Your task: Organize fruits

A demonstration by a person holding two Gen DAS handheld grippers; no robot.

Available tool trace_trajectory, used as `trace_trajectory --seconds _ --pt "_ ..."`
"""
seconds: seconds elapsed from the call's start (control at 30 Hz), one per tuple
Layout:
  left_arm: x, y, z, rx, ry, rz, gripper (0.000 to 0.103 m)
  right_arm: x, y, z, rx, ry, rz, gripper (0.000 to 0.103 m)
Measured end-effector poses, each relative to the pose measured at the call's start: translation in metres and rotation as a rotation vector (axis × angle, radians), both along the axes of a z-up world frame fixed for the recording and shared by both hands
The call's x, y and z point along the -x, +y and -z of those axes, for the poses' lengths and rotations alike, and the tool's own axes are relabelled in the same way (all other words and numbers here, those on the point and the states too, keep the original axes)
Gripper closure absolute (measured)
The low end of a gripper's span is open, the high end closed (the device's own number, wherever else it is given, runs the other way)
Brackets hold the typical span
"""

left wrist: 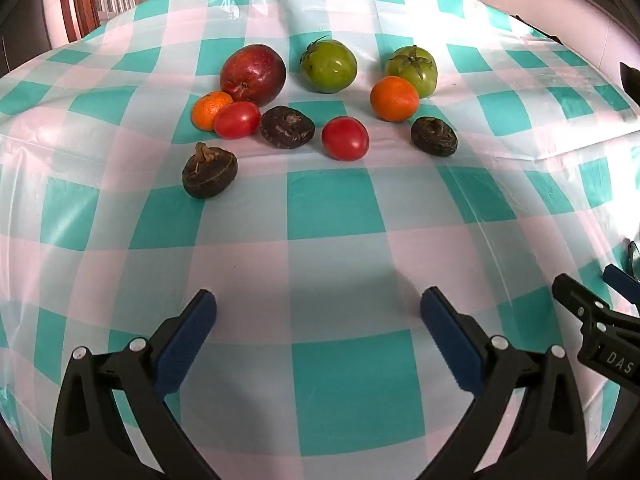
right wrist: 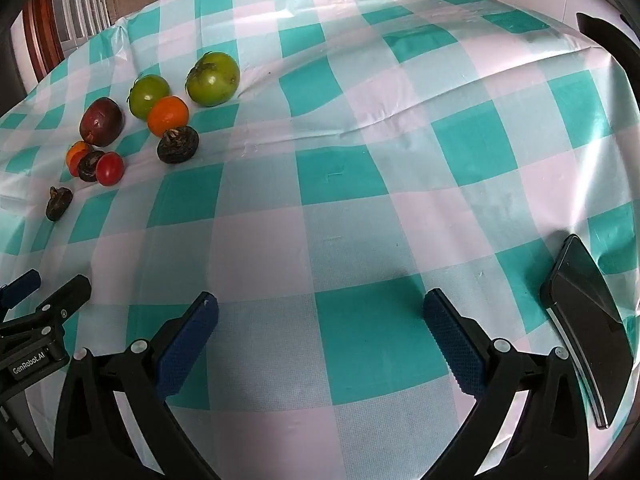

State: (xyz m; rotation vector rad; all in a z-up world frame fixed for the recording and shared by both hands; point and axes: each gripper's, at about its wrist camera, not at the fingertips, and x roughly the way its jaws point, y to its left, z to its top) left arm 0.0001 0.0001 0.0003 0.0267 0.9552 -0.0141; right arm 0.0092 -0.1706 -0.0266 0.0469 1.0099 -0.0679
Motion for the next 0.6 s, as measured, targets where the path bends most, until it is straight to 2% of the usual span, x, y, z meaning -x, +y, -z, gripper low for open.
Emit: trace_trajectory --seconds 0.6 --pt "-0.0016 -0.0031 -0.0003 -0.001 0.000 0.000 0.001 -0.0010 0.0008 0.0003 0.000 0.000 0.000 0.004"
